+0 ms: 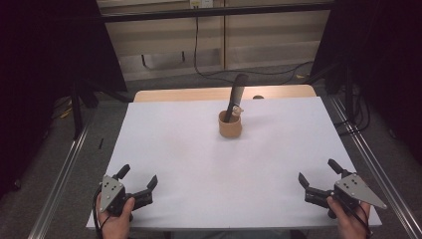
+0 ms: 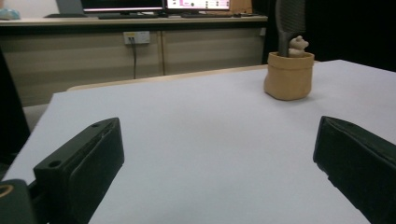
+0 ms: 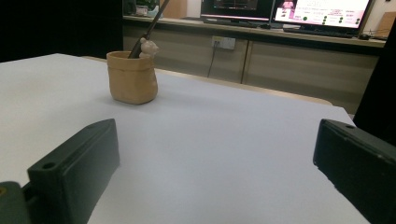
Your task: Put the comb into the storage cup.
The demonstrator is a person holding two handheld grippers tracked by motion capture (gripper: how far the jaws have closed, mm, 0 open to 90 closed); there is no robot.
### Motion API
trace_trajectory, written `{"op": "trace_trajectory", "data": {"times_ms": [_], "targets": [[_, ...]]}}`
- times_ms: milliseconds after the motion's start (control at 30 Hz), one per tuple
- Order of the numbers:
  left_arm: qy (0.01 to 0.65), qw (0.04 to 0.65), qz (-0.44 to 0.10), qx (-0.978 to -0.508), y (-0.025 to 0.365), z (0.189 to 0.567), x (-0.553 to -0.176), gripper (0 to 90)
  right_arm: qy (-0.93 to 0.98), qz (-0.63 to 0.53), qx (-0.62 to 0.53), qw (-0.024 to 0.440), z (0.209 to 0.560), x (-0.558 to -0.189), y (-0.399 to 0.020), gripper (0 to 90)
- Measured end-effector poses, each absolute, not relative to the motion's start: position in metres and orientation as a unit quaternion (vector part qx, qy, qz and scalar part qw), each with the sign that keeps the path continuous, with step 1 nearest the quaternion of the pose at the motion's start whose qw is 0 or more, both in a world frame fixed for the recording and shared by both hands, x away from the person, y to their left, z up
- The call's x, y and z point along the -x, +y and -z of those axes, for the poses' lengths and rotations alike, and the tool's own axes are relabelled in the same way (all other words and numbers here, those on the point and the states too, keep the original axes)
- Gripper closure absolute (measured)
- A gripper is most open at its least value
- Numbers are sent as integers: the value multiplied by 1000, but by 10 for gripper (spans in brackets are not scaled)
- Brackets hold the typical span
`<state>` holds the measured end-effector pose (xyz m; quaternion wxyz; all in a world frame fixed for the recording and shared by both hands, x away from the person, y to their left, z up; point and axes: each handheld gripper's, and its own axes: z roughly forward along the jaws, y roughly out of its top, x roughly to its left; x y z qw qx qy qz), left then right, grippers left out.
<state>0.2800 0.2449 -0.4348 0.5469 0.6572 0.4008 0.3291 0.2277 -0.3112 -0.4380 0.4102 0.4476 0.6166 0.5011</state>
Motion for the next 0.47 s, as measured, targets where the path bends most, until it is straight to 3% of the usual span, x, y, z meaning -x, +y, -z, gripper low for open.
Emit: {"op": "trace_trajectory", "data": {"times_ms": [467], "targets": [[413,543,-320,-658,243,436,-285,20,617,-501,-447,411,438,-228,-312,0]]}}
